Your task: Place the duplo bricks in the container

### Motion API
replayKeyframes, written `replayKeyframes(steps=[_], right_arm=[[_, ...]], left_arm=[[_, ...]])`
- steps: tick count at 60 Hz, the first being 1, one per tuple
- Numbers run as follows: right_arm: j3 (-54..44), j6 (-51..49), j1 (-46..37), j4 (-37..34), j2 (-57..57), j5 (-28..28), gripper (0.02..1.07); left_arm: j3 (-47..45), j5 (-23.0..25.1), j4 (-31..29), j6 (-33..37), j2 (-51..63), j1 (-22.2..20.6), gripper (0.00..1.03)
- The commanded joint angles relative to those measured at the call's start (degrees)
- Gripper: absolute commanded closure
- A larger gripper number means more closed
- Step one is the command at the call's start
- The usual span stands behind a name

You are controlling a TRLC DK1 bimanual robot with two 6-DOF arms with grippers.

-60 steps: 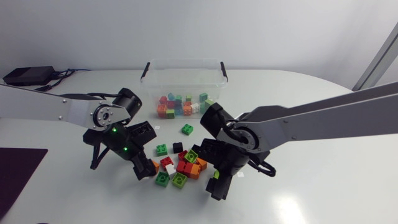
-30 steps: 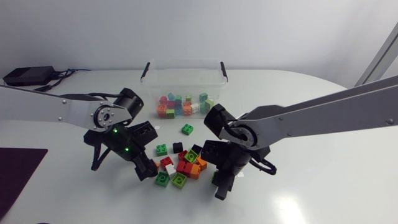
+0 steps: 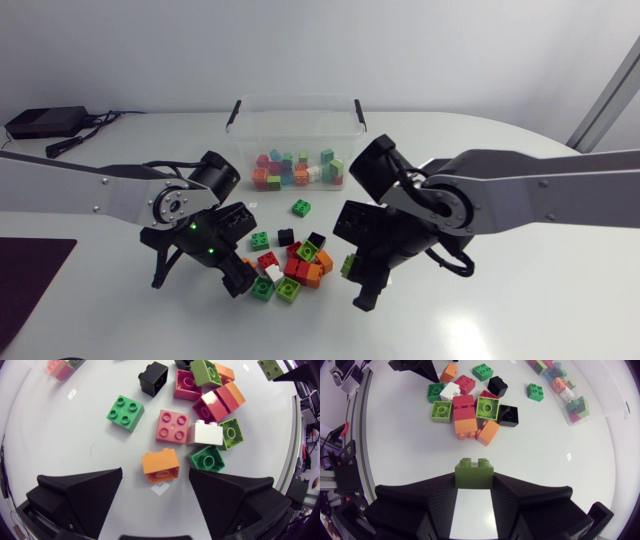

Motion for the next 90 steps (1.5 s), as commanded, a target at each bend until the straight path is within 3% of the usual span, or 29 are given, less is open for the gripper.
replayKeyframes(steps=[1,22,28,56,72,90], right_arm=[[-2.13,1.66,-0.64,-0.64,-2.12,-0.09,0.77],[-6.7,2.71,-1.6,-0.9,-10.55,-0.09,0.77],[-7.31,2.71,-2.13,-1.61,-11.96,-0.09,0.77],[1.48,2.27,-6.09,-6.18,-15.21,-0.09,0.77],[10.44,5.09,-8.02,-2.31,-9.06,-0.09,0.77],[22.04,8.6,-11.53,2.88,2.89,-1.32,0.77]], left_arm=[[-1.69,-0.76,0.59,-3.5,-1.31,-1.42,0.12],[-0.72,-0.93,0.76,-7.02,1.24,-1.69,0.48],[-0.72,-0.93,0.85,-7.11,1.77,-1.33,0.68],[-0.54,-0.93,-1.52,-5.7,-3.95,-0.63,0.73],[4.91,-0.85,-8.73,-2.01,-13.35,2.01,0.73],[14.84,1.26,-12.51,1.07,-13.88,4.38,0.72]])
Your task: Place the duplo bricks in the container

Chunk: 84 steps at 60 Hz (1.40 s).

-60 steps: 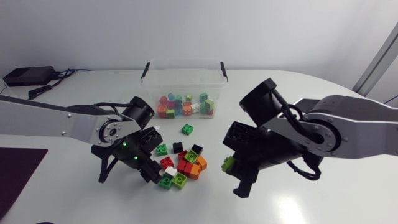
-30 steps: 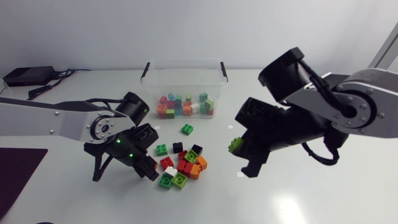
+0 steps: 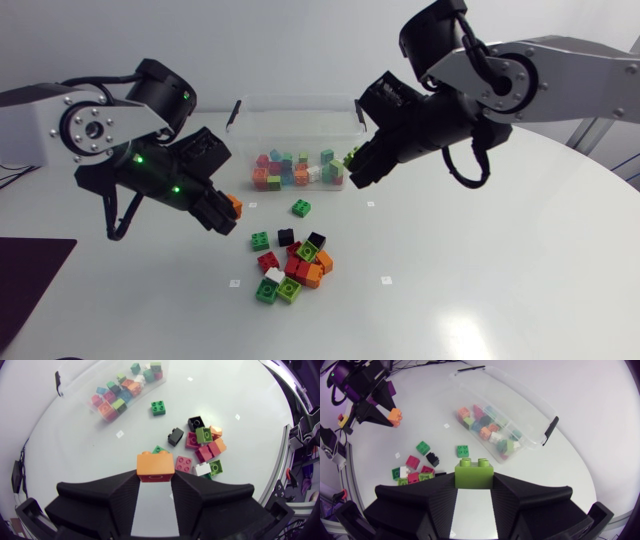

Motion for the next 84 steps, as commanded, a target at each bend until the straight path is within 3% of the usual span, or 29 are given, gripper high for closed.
replayKeyframes(steps=[1,40,43,50,57,84], right_arm=[[3.53,2.53,-1.11,1.92,4.3,-0.64,0.77],[29.29,8.68,-4.89,4.2,26.71,-1.52,0.75],[31.75,8.85,-4.89,3.94,28.73,-1.0,0.61],[35.18,8.85,-4.8,3.06,31.63,0.5,0.4],[37.28,8.68,-4.98,2.18,32.69,1.46,0.11],[32.1,8.33,-3.57,0.95,26.8,2.26,0.08]], left_arm=[[3.56,0.85,-1.14,1.83,-0.24,0.69,0.72],[16.83,8.23,0.62,5.88,6.97,7.01,0.72],[17.71,8.67,0.97,6.14,7.67,7.45,0.71],[19.91,10.08,1.14,6.32,8.81,8.6,0.71],[22.37,12.19,2.2,6.23,10.22,9.83,0.71],[35.64,14.73,7.38,2.98,25.42,11.23,0.69]])
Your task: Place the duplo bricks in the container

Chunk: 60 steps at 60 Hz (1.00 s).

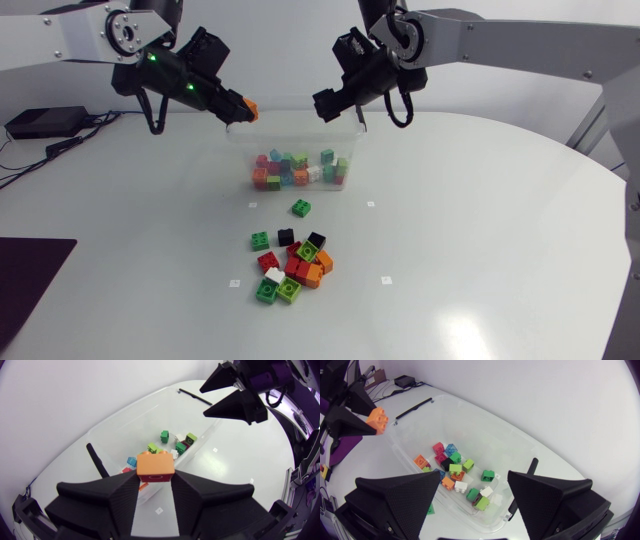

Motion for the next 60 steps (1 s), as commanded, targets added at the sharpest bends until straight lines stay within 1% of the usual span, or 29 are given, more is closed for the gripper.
replayKeyframes(steps=[1,2,5,6,7,8,9,10,11,14,16,25,30,36,46,51,60], right_arm=[[-2.31,1.14,0.87,-0.91,-1.57,0.42,0.08],[-2.66,1.14,1.04,-0.91,-1.75,0.42,0.08],[-3.54,1.05,1.48,-0.91,-2.19,0.42,0.08],[-4.24,1.05,1.57,-0.91,-2.63,0.42,0.08],[-4.68,0.96,1.75,-0.91,-2.89,0.42,0.08],[-5.21,0.96,1.83,-0.91,-3.42,0.42,0.08],[-5.82,0.87,1.92,-0.91,-3.86,0.42,0.08],[-6.26,0.87,2.01,-0.91,-4.21,0.42,0.08],[-7.23,0.61,2.19,-0.91,-5.09,0.42,0.08],[-10.04,-0.09,2.54,-0.91,-7.64,0.33,0.08],[-12.41,-0.71,2.8,-0.73,-9.66,0.33,0.08],[-21.03,-1.76,3.5,-0.47,-17.66,0.16,0.08],[-24.81,-2.47,4.56,-0.56,-20.91,0.24,0.08],[-29.73,-2.82,6.93,-1.08,-24.6,0.42,0.08],[-35.88,-3.26,10.45,-1.17,-27.41,1.83,0.08],[-37.81,-3.26,11.41,-1.35,-27.59,2.0,0.08],[-41.77,-3.7,12.73,-0.64,-27.59,1.83,0.08]], left_arm=[[4.3,0.75,0.76,-1.46,4.18,0.68,0.68],[4.57,0.75,0.76,-1.46,4.54,0.76,0.67],[6.33,0.75,1.11,-1.9,6.29,1.2,0.44],[6.76,0.75,1.11,-2.16,6.73,1.47,0.3],[7.03,0.75,1.11,-2.34,7.0,1.64,0.23],[7.12,0.75,1.11,-2.43,7.08,1.82,0.19],[7.12,0.75,1.11,-2.6,7.08,2.35,0.12],[7.03,0.75,1.11,-2.6,7.08,2.52,0.1],[6.59,0.75,1.11,-2.6,6.73,2.78,0.04],[5.27,0.92,1.11,-2.43,5.59,3.31,0.04],[2.46,1.36,1.2,-1.28,2.95,4.02,0.04],[-7.56,5.23,1.64,2.76,-8.12,5.16,0.04],[-12.75,8.48,1.82,4.52,-13.31,5.77,0.04],[-18.37,10.24,1.03,7.5,-17.88,6.21,0.04],[-25.58,10.59,0.76,11.2,-21.3,5.95,0.04],[-29.62,10.59,0.41,14.18,-22.71,5.25,0.04],[-33.67,10.59,0.59,17.26,-23.15,4.63,0.04]])
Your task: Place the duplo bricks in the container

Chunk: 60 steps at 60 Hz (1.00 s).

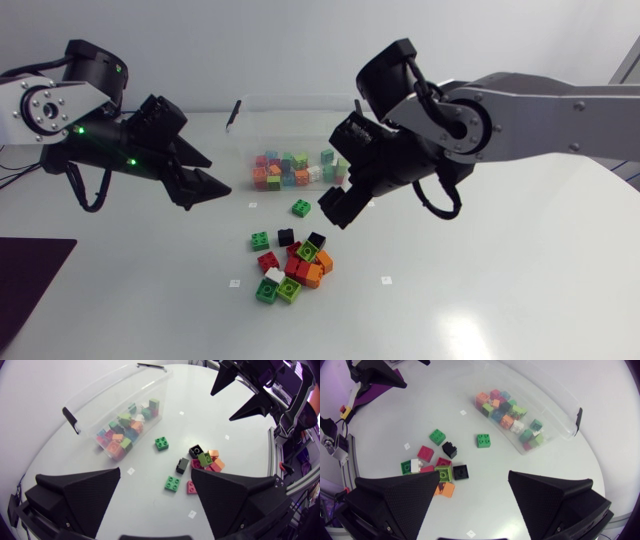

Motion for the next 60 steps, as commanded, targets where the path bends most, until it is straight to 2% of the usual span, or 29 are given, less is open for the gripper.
replayKeyframes(steps=[1,27,33,44,60], right_arm=[[-3.19,-1.16,1.21,0.39,-0.84,0.41,0.08],[-6.01,-0.63,6.84,3.11,4.61,2.25,0.08],[-5.65,-0.37,7.72,3.55,6.28,3.04,0.08],[-4.95,0.16,9.12,4.16,9.62,3.75,0.08],[-3.98,0.86,9.83,4.52,12.17,5.24,0.08]], left_arm=[[-2.7,0.73,0.02,3.54,-1.34,-0.66,0.04],[-8.94,0.73,3.62,9.78,6.22,-4.53,0.04],[-9.99,0.73,6.26,10.04,8.42,-5.05,0.04],[-9.99,0.73,10.57,11.27,13.17,-5.05,0.04],[-7.35,0.73,12.32,14.0,20.02,-5.14,0.04]])
